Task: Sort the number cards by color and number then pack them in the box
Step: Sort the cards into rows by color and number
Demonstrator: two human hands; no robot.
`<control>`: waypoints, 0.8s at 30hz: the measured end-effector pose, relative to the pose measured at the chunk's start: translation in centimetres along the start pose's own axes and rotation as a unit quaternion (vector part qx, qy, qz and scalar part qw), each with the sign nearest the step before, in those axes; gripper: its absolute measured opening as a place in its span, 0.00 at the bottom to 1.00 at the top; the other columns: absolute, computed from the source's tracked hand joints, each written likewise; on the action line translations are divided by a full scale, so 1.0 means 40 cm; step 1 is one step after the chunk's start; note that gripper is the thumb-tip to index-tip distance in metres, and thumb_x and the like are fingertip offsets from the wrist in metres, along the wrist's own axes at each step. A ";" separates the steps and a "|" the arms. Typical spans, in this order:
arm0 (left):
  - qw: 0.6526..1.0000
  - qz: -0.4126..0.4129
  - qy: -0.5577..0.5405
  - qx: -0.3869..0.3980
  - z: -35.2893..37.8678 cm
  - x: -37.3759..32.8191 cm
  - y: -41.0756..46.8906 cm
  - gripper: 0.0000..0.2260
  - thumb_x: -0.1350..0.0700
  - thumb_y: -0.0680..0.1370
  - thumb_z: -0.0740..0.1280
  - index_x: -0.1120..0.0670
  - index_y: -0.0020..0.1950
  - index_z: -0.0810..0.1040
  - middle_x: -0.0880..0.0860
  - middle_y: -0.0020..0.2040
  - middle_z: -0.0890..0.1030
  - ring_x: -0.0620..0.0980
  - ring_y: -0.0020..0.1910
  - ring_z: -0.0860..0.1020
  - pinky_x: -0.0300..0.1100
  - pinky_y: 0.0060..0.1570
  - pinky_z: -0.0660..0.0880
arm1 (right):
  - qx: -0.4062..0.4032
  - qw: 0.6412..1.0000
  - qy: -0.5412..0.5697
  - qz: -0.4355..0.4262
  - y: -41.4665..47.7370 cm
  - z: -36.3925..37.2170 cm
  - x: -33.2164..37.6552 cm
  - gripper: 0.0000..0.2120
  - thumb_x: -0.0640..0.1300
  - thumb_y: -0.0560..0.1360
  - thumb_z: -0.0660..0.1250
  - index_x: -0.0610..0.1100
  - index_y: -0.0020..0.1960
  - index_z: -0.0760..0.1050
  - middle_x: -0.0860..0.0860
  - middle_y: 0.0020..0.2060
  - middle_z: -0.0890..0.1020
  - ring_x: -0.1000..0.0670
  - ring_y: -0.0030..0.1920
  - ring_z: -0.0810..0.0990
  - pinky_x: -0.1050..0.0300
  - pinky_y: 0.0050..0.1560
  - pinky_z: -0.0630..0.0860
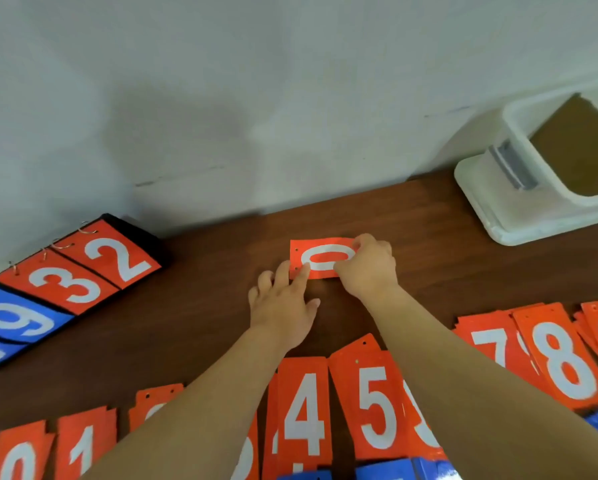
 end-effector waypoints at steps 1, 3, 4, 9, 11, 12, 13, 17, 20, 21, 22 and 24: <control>1.000 -0.001 0.004 0.002 0.010 0.001 -0.005 0.31 0.36 0.81 0.57 0.38 0.81 0.49 0.49 0.83 0.50 0.61 0.79 0.52 0.63 0.74 0.58 | 0.012 0.999 0.032 0.008 0.007 0.006 -0.001 0.24 0.45 0.75 0.72 0.47 0.69 0.72 0.43 0.67 0.69 0.43 0.55 0.76 0.55 0.54 0.73; 1.000 0.000 0.009 0.008 0.026 0.004 -0.017 0.31 0.36 0.82 0.56 0.38 0.81 0.48 0.48 0.83 0.47 0.59 0.81 0.49 0.64 0.75 0.56 | 0.035 0.996 0.083 0.001 0.011 0.021 0.003 0.23 0.44 0.75 0.72 0.49 0.69 0.72 0.44 0.66 0.72 0.48 0.48 0.75 0.57 0.50 0.72; 1.000 0.003 0.010 0.011 0.030 0.005 -0.021 0.31 0.35 0.82 0.56 0.38 0.81 0.48 0.48 0.84 0.47 0.58 0.81 0.47 0.64 0.75 0.56 | 0.040 0.994 0.106 -0.008 0.009 0.023 0.007 0.22 0.44 0.75 0.72 0.49 0.68 0.73 0.45 0.64 0.75 0.49 0.49 0.76 0.57 0.50 0.73; 0.999 0.016 -0.015 0.045 0.025 0.021 -0.046 0.29 0.35 0.82 0.55 0.37 0.81 0.50 0.47 0.84 0.47 0.56 0.82 0.45 0.63 0.77 0.54 | 0.027 0.975 0.220 0.008 -0.032 0.003 -0.011 0.15 0.40 0.75 0.71 0.52 0.59 0.77 0.54 0.53 0.80 0.53 0.51 0.79 0.60 0.44 0.76; 0.994 -0.007 -0.097 0.050 0.015 0.036 -0.079 0.28 0.35 0.82 0.55 0.35 0.81 0.51 0.47 0.83 0.51 0.55 0.82 0.48 0.62 0.77 0.57 | 0.030 0.961 0.275 0.025 -0.069 -0.002 -0.016 0.14 0.40 0.75 0.73 0.53 0.57 0.78 0.54 0.54 0.81 0.53 0.51 0.80 0.61 0.42 0.76; 0.984 -0.031 -0.171 0.039 0.002 0.048 -0.101 0.28 0.35 0.82 0.56 0.35 0.81 0.52 0.48 0.82 0.54 0.55 0.81 0.52 0.60 0.76 0.60 | 0.037 0.952 0.303 0.034 -0.095 0.000 -0.015 0.14 0.41 0.75 0.74 0.54 0.57 0.78 0.54 0.54 0.81 0.52 0.52 0.81 0.60 0.44 0.79; 0.964 -0.059 -0.257 0.018 -0.013 0.063 -0.128 0.28 0.35 0.82 0.57 0.35 0.81 0.54 0.48 0.81 0.57 0.53 0.80 0.57 0.56 0.74 0.64 | 0.046 0.942 0.330 0.046 -0.125 0.004 -0.015 0.15 0.42 0.75 0.75 0.56 0.57 0.78 0.54 0.54 0.81 0.50 0.53 0.82 0.57 0.46 0.82; 0.826 -0.179 -0.533 -0.038 -0.012 0.141 -0.273 0.26 0.38 0.82 0.62 0.35 0.79 0.60 0.46 0.76 0.69 0.49 0.71 0.72 0.45 0.61 0.72 | 0.085 0.892 0.438 0.069 -0.278 0.053 0.017 0.09 0.42 0.78 0.73 0.55 0.54 0.80 0.52 0.50 0.85 0.49 0.49 0.86 0.50 0.49 0.85; 0.702 -0.246 -0.667 -0.045 0.028 0.211 -0.389 0.22 0.41 0.81 0.65 0.36 0.75 0.66 0.48 0.67 0.77 0.48 0.57 0.83 0.43 0.49 0.81 | 0.095 0.897 0.430 0.048 -0.399 0.131 0.068 0.07 0.40 0.79 0.71 0.53 0.50 0.82 0.51 0.46 0.87 0.51 0.47 0.87 0.50 0.52 0.85; 0.674 -0.254 -0.691 -0.061 0.036 0.243 -0.425 0.20 0.43 0.81 0.66 0.36 0.73 0.68 0.49 0.64 0.79 0.48 0.53 0.85 0.40 0.45 0.82 | 0.102 0.904 0.413 0.036 -0.439 0.165 0.085 0.07 0.40 0.79 0.71 0.53 0.49 0.82 0.52 0.45 0.87 0.51 0.47 0.87 0.49 0.53 0.84; 0.653 -0.259 -0.707 -0.082 0.041 0.281 -0.458 0.18 0.46 0.81 0.68 0.38 0.70 0.71 0.49 0.61 0.80 0.47 0.50 0.86 0.39 0.41 0.82 | 0.112 0.915 0.388 0.020 -0.478 0.203 0.106 0.08 0.40 0.78 0.71 0.53 0.48 0.82 0.53 0.45 0.87 0.52 0.47 0.87 0.48 0.53 0.84; 0.642 -0.261 -0.710 -0.126 0.041 0.373 -0.518 0.15 0.53 0.80 0.71 0.38 0.64 0.77 0.50 0.59 0.81 0.47 0.47 0.86 0.41 0.40 0.82 | 0.134 0.942 0.307 -0.028 -0.552 0.282 0.149 0.08 0.41 0.77 0.71 0.55 0.48 0.81 0.55 0.45 0.86 0.54 0.45 0.85 0.51 0.50 0.84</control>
Point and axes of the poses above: each hand's wrist, its own y-axis towards the middle knuckle, its own z-axis out of the palm, x = y × z, the point moved 10 cm from there along y, towards the middle knuckle
